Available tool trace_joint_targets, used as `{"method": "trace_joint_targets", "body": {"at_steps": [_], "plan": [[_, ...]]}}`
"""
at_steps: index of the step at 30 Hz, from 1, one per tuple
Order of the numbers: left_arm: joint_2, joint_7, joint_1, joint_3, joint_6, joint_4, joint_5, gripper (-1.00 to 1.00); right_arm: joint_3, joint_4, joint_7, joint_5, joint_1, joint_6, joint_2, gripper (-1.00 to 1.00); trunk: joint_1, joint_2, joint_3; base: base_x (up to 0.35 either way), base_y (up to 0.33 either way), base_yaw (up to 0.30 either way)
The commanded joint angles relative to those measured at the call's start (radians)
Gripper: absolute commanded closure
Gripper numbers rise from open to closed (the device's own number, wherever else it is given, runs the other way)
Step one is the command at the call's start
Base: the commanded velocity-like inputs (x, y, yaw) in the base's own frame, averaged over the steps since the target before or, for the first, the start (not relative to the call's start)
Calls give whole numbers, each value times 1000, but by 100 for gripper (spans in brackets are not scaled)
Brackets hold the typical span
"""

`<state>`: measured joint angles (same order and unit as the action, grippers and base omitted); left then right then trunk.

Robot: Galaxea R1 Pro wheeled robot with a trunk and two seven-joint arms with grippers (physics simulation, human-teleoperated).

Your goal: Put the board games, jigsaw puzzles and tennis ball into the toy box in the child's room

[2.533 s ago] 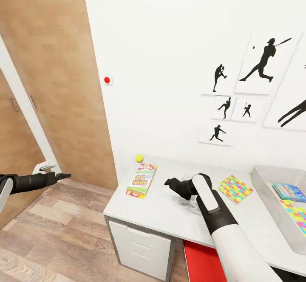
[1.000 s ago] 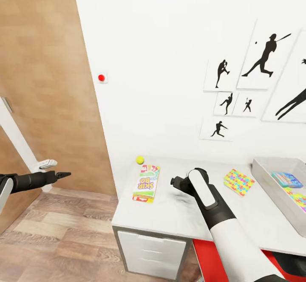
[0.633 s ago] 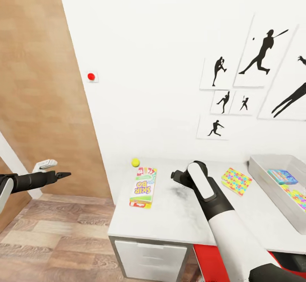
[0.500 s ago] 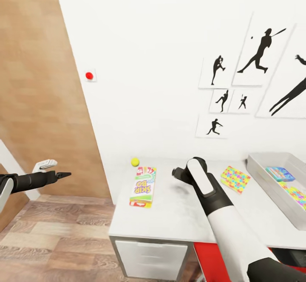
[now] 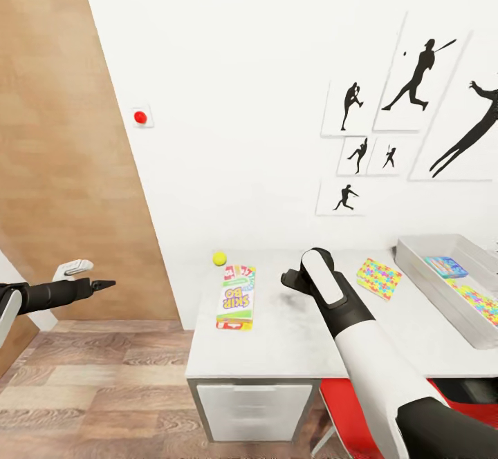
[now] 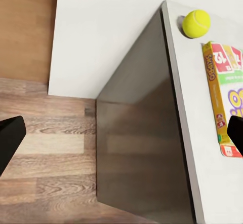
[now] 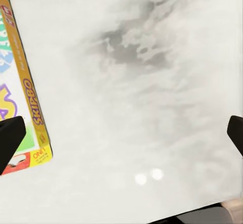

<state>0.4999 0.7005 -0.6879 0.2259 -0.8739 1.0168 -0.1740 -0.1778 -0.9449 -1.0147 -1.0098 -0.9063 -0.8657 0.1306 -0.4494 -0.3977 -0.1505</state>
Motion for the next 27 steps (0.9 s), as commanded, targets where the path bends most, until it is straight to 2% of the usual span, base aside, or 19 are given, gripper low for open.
{"method": "trace_joint_targets", "body": {"at_steps": [1, 12, 22, 27], "plan": [[0, 2, -1, 1, -6, 0, -2, -100, -2, 0, -11, -9, -2, -4, 0, -100, -1, -2, -4, 29, 22, -110], [0, 2, -1, 1, -5, 0, -2, -100, -3, 2, -8, -9, -3, -5, 0, -100, -1, -2, -9, 35, 55, -32], [0, 2, -1, 1, -5, 0, -2, -100, -3, 2, -1, -9, -3, -4, 1, -100, -1, -2, -9, 4, 145, 0], [0, 2, -1, 1, -5, 0, -2, -100, -7, 2, 1, -9, -3, -4, 1, -100, -1, -2, -9, 126, 149, 0]]}}
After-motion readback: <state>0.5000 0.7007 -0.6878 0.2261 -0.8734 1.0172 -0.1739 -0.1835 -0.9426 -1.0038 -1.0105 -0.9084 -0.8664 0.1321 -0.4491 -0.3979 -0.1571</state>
